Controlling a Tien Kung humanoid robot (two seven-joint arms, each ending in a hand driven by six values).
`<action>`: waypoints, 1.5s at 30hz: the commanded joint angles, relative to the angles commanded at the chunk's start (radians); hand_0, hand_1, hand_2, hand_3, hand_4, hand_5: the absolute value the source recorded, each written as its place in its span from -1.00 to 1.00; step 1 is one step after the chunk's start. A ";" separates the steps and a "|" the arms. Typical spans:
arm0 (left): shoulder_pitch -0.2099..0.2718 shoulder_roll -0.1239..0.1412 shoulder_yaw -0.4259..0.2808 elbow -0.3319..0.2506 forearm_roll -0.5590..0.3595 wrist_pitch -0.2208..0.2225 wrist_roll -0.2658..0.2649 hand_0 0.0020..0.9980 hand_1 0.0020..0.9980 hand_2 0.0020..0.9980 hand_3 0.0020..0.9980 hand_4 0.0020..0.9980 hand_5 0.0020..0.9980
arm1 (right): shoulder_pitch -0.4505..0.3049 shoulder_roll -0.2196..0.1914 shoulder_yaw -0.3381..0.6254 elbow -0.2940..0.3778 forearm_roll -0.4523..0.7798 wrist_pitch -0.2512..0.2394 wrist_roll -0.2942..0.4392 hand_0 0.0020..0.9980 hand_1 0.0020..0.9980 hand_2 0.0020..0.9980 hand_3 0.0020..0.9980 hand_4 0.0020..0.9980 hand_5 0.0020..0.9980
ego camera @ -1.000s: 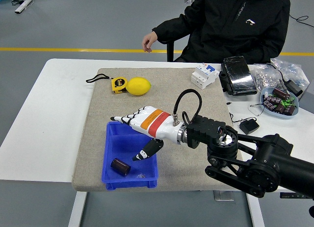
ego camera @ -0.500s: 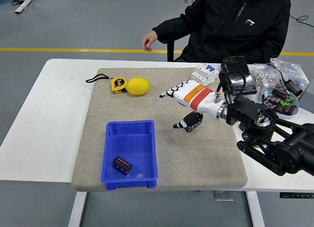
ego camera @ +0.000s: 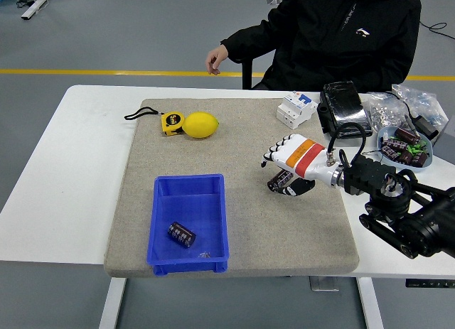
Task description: Pick up the battery,place it into the box
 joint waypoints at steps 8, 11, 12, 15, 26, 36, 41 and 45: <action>-0.014 -0.006 0.010 -0.002 -0.002 -0.003 -0.001 0.54 0.53 0.54 0.22 0.35 0.20 | -0.010 0.021 -0.030 -0.076 0.016 -0.023 0.009 0.16 0.22 0.33 0.36 0.75 -0.43; -0.018 -0.008 0.014 -0.002 -0.003 -0.004 -0.001 0.54 0.53 0.54 0.22 0.35 0.20 | -0.013 0.025 -0.031 -0.097 0.022 -0.028 0.008 0.16 0.22 0.33 0.36 0.75 -0.43; -0.019 -0.009 0.015 -0.003 -0.003 -0.004 -0.002 0.54 0.53 0.54 0.22 0.35 0.20 | -0.014 0.027 -0.030 -0.105 0.024 -0.030 0.006 0.16 0.22 0.33 0.36 0.75 -0.43; -0.023 -0.010 0.015 -0.003 0.000 -0.005 -0.002 0.54 0.53 0.54 0.22 0.35 0.20 | -0.014 0.028 -0.028 -0.115 0.026 -0.035 0.004 0.13 0.21 0.30 0.35 0.73 -0.43; -0.036 -0.014 0.016 -0.004 0.009 -0.008 -0.002 0.54 0.53 0.54 0.22 0.35 0.21 | -0.017 0.045 -0.045 -0.119 0.025 -0.053 0.003 -0.02 0.14 0.23 0.27 0.66 -0.45; -0.032 -0.016 0.010 -0.004 0.019 -0.008 -0.002 0.54 0.53 0.54 0.22 0.34 0.20 | -0.029 0.044 -0.067 -0.121 0.041 -0.017 0.003 -0.19 0.00 0.07 0.11 0.56 -0.49; -0.026 -0.015 0.003 -0.005 0.032 -0.010 0.001 0.54 0.54 0.54 0.22 0.34 0.20 | -0.034 0.045 -0.069 -0.120 0.045 -0.010 0.004 -0.38 -0.08 0.00 0.04 0.51 -0.51; -0.022 -0.014 -0.003 -0.005 0.043 -0.012 0.003 0.54 0.53 0.54 0.22 0.34 0.20 | -0.034 0.043 -0.069 -0.116 0.045 -0.010 0.005 -0.47 -0.11 -0.02 0.03 0.48 -0.53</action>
